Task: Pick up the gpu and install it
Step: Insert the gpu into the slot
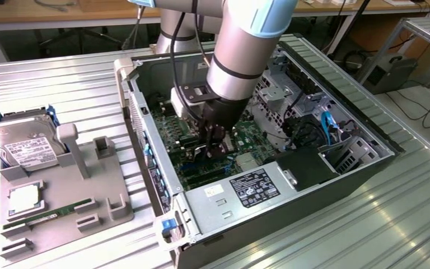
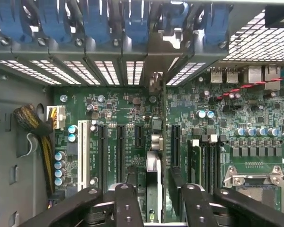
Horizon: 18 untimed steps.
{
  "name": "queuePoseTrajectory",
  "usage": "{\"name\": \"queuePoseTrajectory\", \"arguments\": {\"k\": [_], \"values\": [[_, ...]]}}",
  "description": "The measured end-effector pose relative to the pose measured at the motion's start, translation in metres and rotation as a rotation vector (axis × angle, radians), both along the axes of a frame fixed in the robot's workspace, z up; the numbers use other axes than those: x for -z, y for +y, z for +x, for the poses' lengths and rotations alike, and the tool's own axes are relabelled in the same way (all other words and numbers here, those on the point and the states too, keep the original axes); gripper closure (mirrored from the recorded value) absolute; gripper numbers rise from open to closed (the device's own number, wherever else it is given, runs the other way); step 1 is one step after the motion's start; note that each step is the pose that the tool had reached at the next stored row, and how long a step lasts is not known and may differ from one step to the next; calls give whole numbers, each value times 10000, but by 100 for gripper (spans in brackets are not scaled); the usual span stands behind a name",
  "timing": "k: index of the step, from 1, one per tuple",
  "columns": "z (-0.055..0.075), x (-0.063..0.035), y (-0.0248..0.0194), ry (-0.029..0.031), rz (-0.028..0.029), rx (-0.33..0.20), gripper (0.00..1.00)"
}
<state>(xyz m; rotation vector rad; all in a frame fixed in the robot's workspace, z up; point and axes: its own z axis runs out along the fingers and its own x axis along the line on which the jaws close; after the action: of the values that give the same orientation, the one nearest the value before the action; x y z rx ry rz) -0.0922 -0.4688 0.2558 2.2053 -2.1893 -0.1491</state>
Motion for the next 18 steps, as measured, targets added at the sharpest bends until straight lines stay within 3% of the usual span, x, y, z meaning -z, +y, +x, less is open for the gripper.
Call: {"name": "queuePoseTrajectory", "arguments": {"k": [6, 9, 11, 15, 18], "values": [[0, -199, 1, 0, 2, 0, 60], [0, -252, 2, -1, 3, -1, 62], [-3, -288, 4, -2, 2, 0, 81], [-42, -290, 9, -40, 2, 0, 89], [-78, -275, 29, -118, 2, 0, 89]]}}
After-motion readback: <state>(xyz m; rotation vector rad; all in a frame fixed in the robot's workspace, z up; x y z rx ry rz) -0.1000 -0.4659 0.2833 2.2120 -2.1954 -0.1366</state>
